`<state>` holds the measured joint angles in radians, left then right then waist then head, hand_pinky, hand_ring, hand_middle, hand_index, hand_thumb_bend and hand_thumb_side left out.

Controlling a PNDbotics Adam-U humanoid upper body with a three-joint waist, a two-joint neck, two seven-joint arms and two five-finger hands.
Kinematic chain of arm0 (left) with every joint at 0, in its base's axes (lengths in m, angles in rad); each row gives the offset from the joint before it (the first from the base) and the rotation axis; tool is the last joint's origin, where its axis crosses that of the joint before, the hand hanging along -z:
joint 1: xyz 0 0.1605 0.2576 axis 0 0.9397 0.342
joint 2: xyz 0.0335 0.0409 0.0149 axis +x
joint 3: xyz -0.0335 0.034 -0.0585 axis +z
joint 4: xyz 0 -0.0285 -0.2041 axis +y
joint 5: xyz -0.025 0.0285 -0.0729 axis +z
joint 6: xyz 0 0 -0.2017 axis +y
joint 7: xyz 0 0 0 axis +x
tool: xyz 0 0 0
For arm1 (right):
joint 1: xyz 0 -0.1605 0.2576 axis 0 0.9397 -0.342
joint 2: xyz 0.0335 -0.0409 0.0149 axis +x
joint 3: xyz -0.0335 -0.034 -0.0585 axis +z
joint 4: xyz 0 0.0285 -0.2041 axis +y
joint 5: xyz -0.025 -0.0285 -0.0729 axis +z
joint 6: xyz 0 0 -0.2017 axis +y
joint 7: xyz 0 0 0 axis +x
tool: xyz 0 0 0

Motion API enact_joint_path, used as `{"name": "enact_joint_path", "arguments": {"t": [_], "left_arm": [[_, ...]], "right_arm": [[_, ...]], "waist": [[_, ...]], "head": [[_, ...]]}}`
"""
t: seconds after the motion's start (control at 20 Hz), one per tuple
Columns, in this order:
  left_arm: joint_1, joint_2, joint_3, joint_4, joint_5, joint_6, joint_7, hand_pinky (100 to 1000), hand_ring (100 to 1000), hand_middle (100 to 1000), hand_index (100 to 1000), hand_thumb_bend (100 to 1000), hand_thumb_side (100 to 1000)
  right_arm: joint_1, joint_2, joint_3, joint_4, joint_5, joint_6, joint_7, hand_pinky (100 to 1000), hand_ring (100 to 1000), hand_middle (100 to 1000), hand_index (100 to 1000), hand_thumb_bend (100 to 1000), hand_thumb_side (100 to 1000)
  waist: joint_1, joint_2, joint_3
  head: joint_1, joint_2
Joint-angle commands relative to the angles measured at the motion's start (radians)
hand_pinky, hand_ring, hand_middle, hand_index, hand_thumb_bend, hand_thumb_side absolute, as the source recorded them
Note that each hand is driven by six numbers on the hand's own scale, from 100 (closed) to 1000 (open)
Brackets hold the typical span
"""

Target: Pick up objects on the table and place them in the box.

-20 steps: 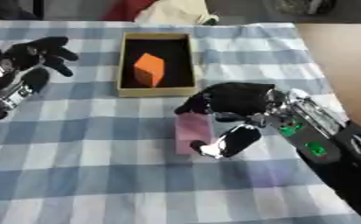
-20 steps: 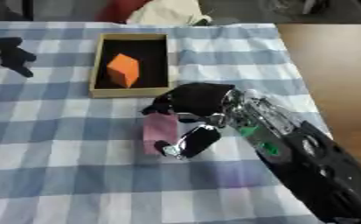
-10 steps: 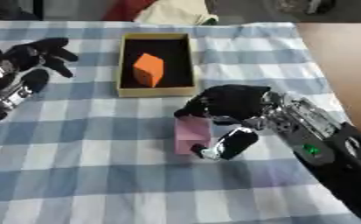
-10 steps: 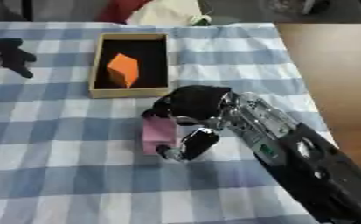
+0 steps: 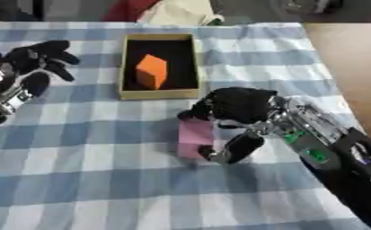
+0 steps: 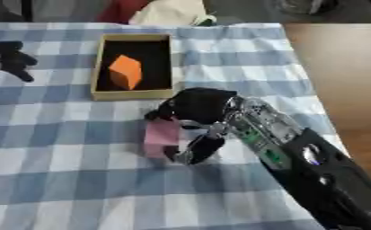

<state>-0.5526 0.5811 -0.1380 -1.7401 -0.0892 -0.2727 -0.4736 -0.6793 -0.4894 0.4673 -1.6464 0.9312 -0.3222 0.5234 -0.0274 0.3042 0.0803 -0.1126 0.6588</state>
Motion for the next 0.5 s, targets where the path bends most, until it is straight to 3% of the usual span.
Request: {"name": "enact_joint_path", "arguments": {"t": [0.05,0.3,0.5], "left_arm": [[-0.007,0.012,0.01,-0.013,-0.002,-0.001,-0.003,881,712,806,1000,100,978],[-0.005,0.013,0.012,-0.017,0.002,0.0,-0.005,880,711,805,1000,100,970],[-0.005,0.012,0.013,-0.023,0.008,-0.002,-0.01,879,709,803,1000,100,962]], "right_arm": [[-0.009,-0.022,-0.023,-0.018,0.001,0.03,-0.059,799,647,444,1000,100,315],[-0.029,-0.075,-0.051,-0.108,-0.107,0.099,-0.137,792,577,357,986,100,230],[-0.064,-0.137,-0.082,-0.166,-0.227,0.165,-0.146,794,557,337,977,100,192]], "waist": [[0.002,-0.016,0.0],[-0.002,-0.018,0.0],[-0.006,-0.019,0.003]], "head": [[0.0,-0.004],[0.001,-0.005],[0.001,-0.009]]}}
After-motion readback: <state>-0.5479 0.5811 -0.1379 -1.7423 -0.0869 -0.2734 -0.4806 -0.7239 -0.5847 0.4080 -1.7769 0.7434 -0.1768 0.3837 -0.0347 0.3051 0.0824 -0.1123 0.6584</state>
